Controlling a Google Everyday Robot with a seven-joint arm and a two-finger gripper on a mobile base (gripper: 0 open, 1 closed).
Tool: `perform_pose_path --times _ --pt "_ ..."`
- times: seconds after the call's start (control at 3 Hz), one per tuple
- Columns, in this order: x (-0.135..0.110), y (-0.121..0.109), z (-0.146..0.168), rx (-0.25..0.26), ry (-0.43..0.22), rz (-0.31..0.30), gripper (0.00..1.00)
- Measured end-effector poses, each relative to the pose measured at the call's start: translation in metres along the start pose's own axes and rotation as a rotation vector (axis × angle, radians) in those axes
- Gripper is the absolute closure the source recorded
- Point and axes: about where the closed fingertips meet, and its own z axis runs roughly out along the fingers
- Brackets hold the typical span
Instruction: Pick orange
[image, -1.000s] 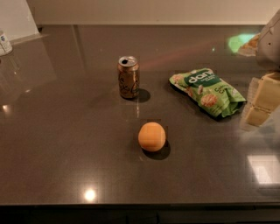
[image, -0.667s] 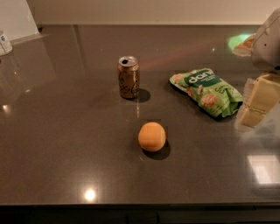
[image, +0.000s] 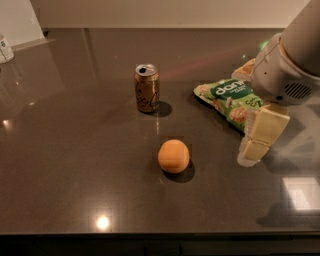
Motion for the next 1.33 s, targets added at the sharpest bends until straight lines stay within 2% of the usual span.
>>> perform_pose_path --times 0.67,1.33 --pt "-0.044 0.022 0.058 -0.08 -0.101 -0.105 0.0" --pt "-0.069 0.03 0.104 -0.143 -0.126 -0.138 0.0"
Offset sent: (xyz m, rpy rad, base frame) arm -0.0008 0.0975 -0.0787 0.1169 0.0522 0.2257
